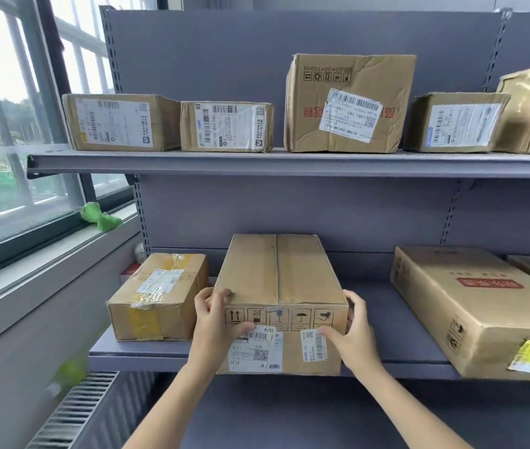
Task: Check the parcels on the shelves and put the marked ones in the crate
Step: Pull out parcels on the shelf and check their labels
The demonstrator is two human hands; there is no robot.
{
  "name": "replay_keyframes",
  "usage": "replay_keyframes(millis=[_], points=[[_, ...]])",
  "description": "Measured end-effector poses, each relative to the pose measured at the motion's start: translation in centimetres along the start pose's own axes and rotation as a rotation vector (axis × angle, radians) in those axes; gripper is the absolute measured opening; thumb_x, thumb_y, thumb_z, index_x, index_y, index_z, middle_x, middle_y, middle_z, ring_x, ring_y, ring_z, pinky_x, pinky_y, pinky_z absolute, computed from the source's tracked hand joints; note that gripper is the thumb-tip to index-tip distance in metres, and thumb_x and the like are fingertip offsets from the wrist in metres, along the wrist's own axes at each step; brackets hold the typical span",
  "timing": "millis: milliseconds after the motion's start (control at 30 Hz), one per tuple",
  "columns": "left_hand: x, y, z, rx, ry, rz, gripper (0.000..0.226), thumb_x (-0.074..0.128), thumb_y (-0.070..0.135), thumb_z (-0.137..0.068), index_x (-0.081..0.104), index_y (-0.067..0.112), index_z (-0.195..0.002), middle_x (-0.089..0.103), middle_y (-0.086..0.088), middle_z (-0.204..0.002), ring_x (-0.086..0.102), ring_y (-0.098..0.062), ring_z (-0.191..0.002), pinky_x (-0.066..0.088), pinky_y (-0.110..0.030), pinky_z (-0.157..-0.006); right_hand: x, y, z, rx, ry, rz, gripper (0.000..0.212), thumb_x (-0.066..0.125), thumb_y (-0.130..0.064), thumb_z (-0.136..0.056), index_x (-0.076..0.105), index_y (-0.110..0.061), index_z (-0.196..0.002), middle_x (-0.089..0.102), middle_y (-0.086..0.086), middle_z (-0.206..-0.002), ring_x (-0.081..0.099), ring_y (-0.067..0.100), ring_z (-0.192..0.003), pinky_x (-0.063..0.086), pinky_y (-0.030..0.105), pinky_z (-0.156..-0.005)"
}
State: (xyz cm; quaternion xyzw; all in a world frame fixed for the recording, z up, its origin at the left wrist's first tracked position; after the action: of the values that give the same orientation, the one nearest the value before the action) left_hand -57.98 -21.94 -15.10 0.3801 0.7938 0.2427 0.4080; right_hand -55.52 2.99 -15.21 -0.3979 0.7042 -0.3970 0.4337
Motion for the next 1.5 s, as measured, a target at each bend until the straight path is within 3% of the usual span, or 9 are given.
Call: replay_keyframes(millis=[100,167,267,367,633,767,967,1200,1500], points=[[-0.1,-0.5,-0.3,0.047,0.011,-0.11,0.061,0.075,0.042,-0.069,0.051,0.01,-0.116,0.035,-0.011,-0.129,0.044,-0.017,-0.109,0.046,-0.032,-0.091,0.1,0.0,-0.4,-0.027,-0.007,0.044,0.076,0.079,-0.007,-0.067,0.034,-0.034,-0.122,0.055,-0.01,-0.12,0.053,0.015,-0.115,0.048,0.035,-0.093],[-0.3,-0.3,-0.9,0.183,0.094,-0.264,0.059,0.049,0.062,-0.081,0.055,0.009,-0.106,0.047,-0.018,-0.125,0.052,-0.031,-0.11,0.049,-0.039,-0.087,0.1,-0.5,-1.0,-0.101,-0.021,0.13,0.083,0.081,-0.011,-0.066,0.033,-0.027,-0.132,0.036,-0.014,-0.14,0.036,0.007,-0.128,0.035,0.031,-0.104],[0.0,0.0,-2.5,0.414,0.089,-0.489,0.068,0.028,0.066,-0.089,0.06,0.007,-0.098,0.062,-0.017,-0.114,0.049,-0.031,-0.113,0.04,-0.041,-0.098,0.7,-1.7,-2.3,-0.226,-0.087,0.295,0.087,0.081,-0.016,-0.066,0.035,-0.019,-0.14,0.019,-0.016,-0.148,0.016,0.0,-0.135,0.016,0.028,-0.114],[0.3,-0.5,-3.2,0.503,0.038,-0.581,0.069,0.027,0.065,-0.089,0.063,0.007,-0.1,0.068,-0.009,-0.106,0.046,-0.022,-0.109,0.031,-0.036,-0.101,1.2,-1.4,-3.6,-0.255,-0.107,0.373,0.084,0.081,-0.022,-0.066,0.04,-0.015,-0.138,0.029,-0.007,-0.15,0.013,-0.002,-0.136,0.011,0.022,-0.112],[-0.2,-1.3,-4.3,0.498,0.05,-0.6,0.075,0.026,0.068,-0.087,0.065,0.005,-0.097,0.068,-0.008,-0.104,0.057,-0.025,-0.099,0.037,-0.032,-0.093,2.2,-1.5,-4.6,-0.27,-0.101,0.403,0.084,0.081,-0.022,-0.066,0.039,-0.013,-0.139,0.032,-0.003,-0.15,0.016,0.002,-0.138,0.012,0.02,-0.109],[-0.4,-1.8,-4.6,0.519,0.047,-0.567,0.075,0.026,0.068,-0.087,0.063,0.003,-0.098,0.068,-0.01,-0.104,0.047,-0.021,-0.102,0.037,-0.032,-0.09,2.6,-2.0,-4.8,-0.256,-0.148,0.49,0.086,0.078,-0.027,-0.069,0.034,-0.013,-0.142,0.028,-0.003,-0.152,0.013,0.007,-0.142,0.009,0.022,-0.11],[-0.9,-2.4,-4.9,0.483,-0.002,-0.57,0.078,0.024,0.069,-0.086,0.063,0.004,-0.102,0.066,-0.009,-0.107,0.06,-0.03,-0.099,0.052,-0.037,-0.084,3.2,-2.1,-4.8,-0.267,-0.152,0.508,0.087,0.077,-0.028,-0.07,0.032,-0.012,-0.142,0.026,-0.002,-0.152,0.011,0.006,-0.142,0.004,0.016,-0.106],[-0.7,-2.2,-5.0,0.475,-0.02,-0.589,0.077,0.023,0.068,-0.087,0.064,0.004,-0.1,0.067,-0.007,-0.105,0.049,-0.021,-0.101,0.053,-0.035,-0.08,2.9,-2.3,-5.1,-0.251,-0.229,0.614,0.093,0.075,-0.034,-0.071,0.024,-0.011,-0.145,0.02,-0.001,-0.155,0.006,0.009,-0.143,0.012,0.031,-0.115],[-0.9,0.5,-5.1,0.485,-0.103,-0.627,0.079,0.025,0.07,-0.085,0.067,0.004,-0.093,0.071,-0.011,-0.099,0.066,-0.03,-0.092,0.053,-0.04,-0.084,2.3,-2.9,-4.1,-0.17,-0.196,0.494,0.091,0.074,-0.034,-0.073,0.021,-0.018,-0.146,0.013,-0.006,-0.156,0.01,0.011,-0.143,0.016,0.034,-0.115]])
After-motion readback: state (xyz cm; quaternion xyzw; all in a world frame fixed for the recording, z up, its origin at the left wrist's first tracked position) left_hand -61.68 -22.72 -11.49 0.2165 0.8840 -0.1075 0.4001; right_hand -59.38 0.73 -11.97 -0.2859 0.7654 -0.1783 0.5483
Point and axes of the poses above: each hand's wrist, its own z-axis away from the middle knuckle, its own x-axis out of the palm, y = z × x, the point moved 3 cm from there along -z, towards the middle knuckle
